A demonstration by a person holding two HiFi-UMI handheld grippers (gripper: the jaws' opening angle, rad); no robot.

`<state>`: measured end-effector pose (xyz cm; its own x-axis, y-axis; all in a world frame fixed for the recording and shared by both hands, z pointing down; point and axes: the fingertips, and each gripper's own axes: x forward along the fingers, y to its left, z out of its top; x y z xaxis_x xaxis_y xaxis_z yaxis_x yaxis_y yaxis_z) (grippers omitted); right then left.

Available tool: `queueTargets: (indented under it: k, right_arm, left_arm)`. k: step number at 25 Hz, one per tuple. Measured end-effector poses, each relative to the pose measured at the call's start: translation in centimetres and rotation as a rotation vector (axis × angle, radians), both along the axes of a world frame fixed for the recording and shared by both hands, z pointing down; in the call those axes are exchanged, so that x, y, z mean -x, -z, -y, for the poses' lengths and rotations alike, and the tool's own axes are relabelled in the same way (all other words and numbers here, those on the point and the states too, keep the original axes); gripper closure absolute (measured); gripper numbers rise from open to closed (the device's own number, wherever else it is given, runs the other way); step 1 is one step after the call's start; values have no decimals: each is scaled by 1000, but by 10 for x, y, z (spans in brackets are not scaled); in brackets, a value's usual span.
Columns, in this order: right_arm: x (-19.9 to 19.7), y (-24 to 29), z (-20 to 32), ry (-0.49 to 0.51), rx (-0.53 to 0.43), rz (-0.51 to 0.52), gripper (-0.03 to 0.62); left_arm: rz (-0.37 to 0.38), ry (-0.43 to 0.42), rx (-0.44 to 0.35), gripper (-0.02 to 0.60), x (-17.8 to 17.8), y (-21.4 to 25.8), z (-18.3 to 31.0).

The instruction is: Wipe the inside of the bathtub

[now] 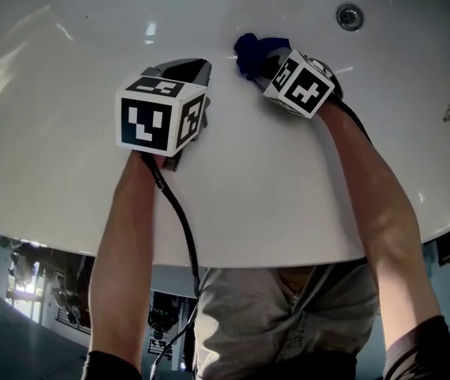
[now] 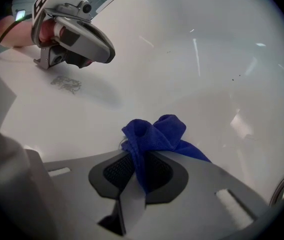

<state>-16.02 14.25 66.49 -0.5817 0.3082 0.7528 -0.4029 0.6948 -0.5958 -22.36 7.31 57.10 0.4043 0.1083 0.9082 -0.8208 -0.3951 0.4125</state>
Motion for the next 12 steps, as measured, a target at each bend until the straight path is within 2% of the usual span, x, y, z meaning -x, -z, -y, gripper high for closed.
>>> queueTargets:
  k: [7,12]
  right_arm:
    - [6,14,-7,-3,68,30,539]
    - [15,28,-10,-1,77,58,540]
  left_arm:
    - [18,10,5,577,6,5,0]
    - [20,4,13,577,9,10,0]
